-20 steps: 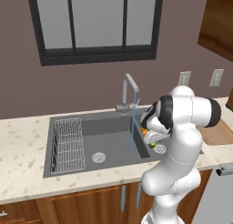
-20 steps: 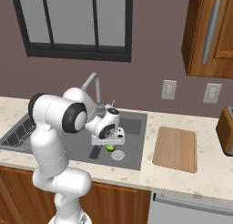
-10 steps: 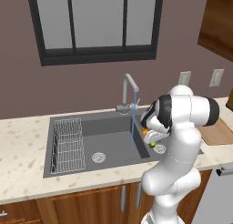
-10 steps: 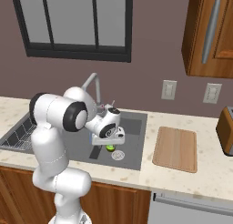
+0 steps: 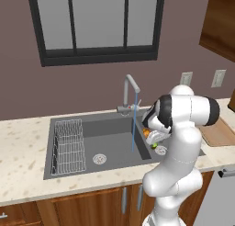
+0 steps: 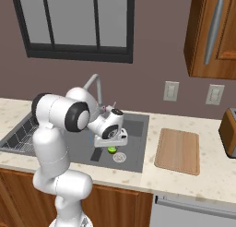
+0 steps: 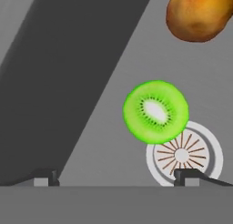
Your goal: Pick the kiwi, peach from the sink and place them on the cutting board to airdry. Then turn off the sink faucet.
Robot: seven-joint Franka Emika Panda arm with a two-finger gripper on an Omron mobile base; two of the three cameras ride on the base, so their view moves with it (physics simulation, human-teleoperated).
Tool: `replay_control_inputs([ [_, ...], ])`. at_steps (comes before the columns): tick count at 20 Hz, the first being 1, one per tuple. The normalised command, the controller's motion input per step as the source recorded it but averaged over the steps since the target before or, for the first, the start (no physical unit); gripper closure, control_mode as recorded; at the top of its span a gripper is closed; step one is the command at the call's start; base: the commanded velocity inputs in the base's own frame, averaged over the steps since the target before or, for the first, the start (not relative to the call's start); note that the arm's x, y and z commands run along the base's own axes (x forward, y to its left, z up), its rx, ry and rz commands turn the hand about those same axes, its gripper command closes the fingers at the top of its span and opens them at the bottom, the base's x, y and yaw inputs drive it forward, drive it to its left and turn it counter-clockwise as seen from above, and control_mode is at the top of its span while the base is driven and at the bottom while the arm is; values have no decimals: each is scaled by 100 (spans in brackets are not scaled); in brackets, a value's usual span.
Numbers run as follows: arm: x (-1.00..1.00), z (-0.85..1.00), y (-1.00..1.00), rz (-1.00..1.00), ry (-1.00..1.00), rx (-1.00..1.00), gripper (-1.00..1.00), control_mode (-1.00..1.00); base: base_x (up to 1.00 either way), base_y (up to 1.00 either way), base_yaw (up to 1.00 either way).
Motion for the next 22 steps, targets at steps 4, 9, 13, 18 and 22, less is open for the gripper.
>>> replay_control_inputs([
  [4, 6, -4, -24, 2, 0, 1, -100, -100, 0, 0, 0],
  [9, 11, -7, -15, 2, 0, 2, -100, -100, 0, 0, 0],
  [13, 18, -11, -5, 2, 0, 1, -100, -100, 0, 0, 0],
  [18, 20, -10, -3, 1, 0, 1, -100, -100, 0, 0, 0],
  [22, 20, -15, 0, 1, 0, 1, -100, -100, 0, 0, 0],
])
